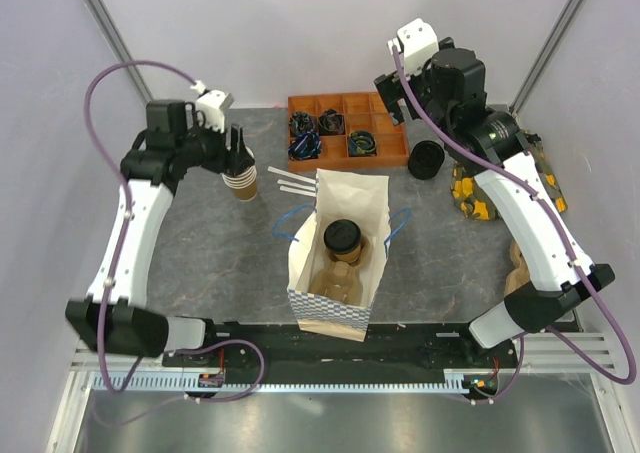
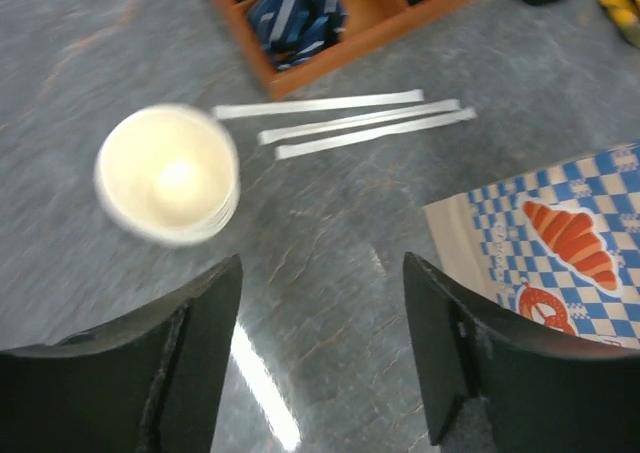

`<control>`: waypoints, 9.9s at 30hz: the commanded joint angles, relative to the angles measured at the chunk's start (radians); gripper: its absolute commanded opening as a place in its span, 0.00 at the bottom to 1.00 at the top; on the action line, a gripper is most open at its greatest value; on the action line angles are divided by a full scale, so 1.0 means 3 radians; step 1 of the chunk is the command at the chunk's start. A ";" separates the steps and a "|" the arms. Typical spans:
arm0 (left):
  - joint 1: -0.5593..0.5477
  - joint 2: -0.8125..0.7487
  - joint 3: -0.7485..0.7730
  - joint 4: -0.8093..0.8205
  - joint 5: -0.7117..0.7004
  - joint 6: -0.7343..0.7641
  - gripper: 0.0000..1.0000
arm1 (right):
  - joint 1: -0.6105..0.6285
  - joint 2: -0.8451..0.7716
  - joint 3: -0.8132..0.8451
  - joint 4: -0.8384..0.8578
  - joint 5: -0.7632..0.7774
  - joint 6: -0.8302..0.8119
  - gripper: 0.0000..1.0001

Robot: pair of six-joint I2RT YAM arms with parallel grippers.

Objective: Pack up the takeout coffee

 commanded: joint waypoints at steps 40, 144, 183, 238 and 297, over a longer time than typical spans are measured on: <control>-0.0398 0.2637 0.0973 -0.0559 0.1083 0.4630 0.26 | -0.0033 -0.0316 -0.0330 -0.0552 0.0271 0.0019 0.98; -0.0491 0.2811 0.1602 -0.1198 0.0495 0.3117 0.02 | -0.0058 -0.0408 -0.0295 -0.0695 0.0301 -0.0042 0.98; -0.0168 0.1220 0.1730 0.0908 0.1748 0.0024 0.02 | -0.0058 -0.0260 0.0728 0.0480 -0.1146 0.1512 0.98; -0.0767 -0.0068 0.0534 0.1119 0.0491 -0.0211 0.98 | -0.0314 -0.0658 0.0140 0.0906 -0.2020 0.1968 0.00; -0.0460 -0.0248 -0.0008 0.0623 0.0607 -0.0166 1.00 | 0.0325 -0.1753 -0.2437 0.0604 -0.2424 0.1881 0.35</control>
